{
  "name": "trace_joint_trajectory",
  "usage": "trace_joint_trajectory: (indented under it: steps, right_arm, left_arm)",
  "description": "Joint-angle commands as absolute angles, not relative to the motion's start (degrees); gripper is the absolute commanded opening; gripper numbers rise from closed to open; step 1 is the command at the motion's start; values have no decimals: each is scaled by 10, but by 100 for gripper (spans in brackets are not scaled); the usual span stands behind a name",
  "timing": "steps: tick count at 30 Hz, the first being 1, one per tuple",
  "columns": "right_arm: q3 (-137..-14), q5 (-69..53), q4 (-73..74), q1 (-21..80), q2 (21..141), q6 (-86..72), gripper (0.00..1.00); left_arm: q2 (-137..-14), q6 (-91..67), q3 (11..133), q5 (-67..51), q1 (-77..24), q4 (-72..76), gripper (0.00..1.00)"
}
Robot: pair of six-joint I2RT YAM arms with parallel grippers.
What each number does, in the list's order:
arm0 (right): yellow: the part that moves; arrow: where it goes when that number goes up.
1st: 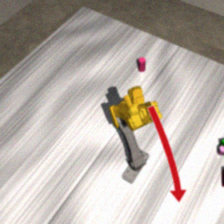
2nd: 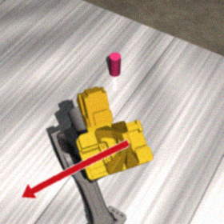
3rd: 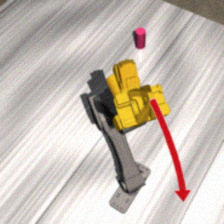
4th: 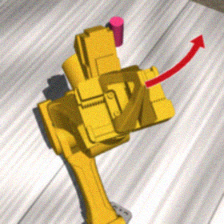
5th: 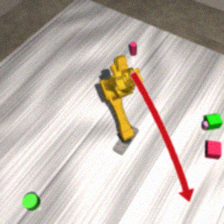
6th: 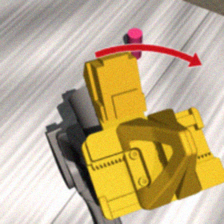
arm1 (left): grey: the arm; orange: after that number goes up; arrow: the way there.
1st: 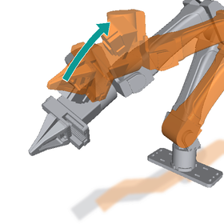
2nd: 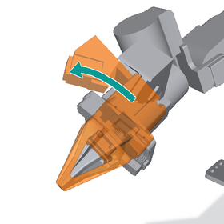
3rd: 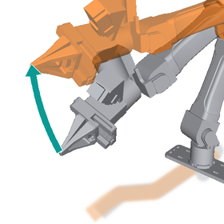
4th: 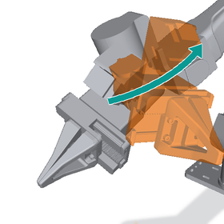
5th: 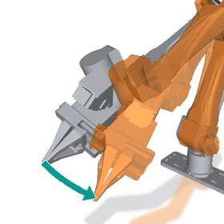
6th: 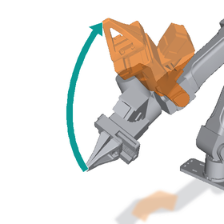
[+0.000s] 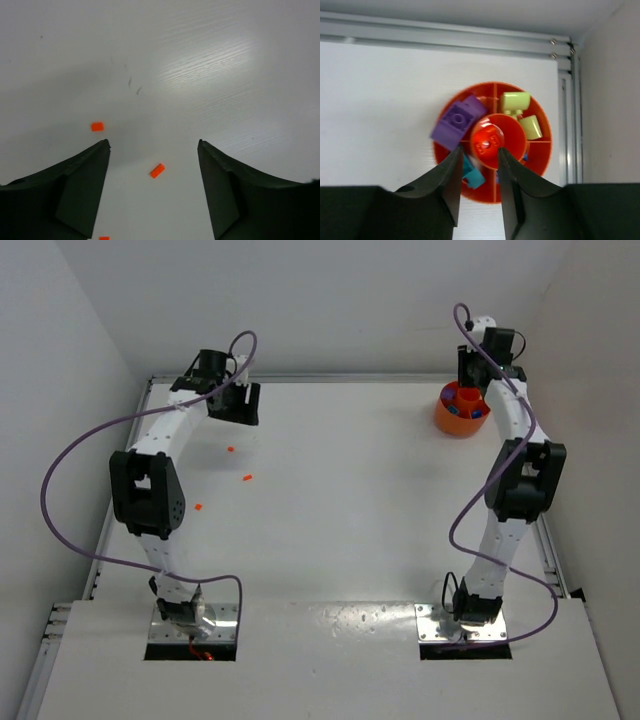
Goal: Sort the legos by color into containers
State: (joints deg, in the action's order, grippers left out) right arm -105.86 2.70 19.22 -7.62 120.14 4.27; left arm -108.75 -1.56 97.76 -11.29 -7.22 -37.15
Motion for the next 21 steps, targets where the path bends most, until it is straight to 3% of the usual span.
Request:
trace_joint_trajectory:
  steps: [1,6,9,14,18,21]
  right_arm:
    - [-1054,-69,198,-64,1131,28,35]
    - [-1023,-146,213,-47,1119,34,37]
    - [-1018,-153,219,-35,1114,39,38]
    - [-1025,-153,219,-23,1119,45,38]
    - [-1031,-148,224,-18,1124,50,38]
    - [-1031,-142,224,-12,1124,50,38]
  left_arm:
    - [-1061,18,969,-91,-41,-394,73]
    - [-1108,49,982,-22,-34,-422,61]
    - [-1150,61,1013,1,-34,-432,57]
    - [-1223,62,1072,41,-34,-464,41]
    - [-1252,43,1085,48,-34,-469,40]
    - [-1265,38,1091,43,-40,-469,46]
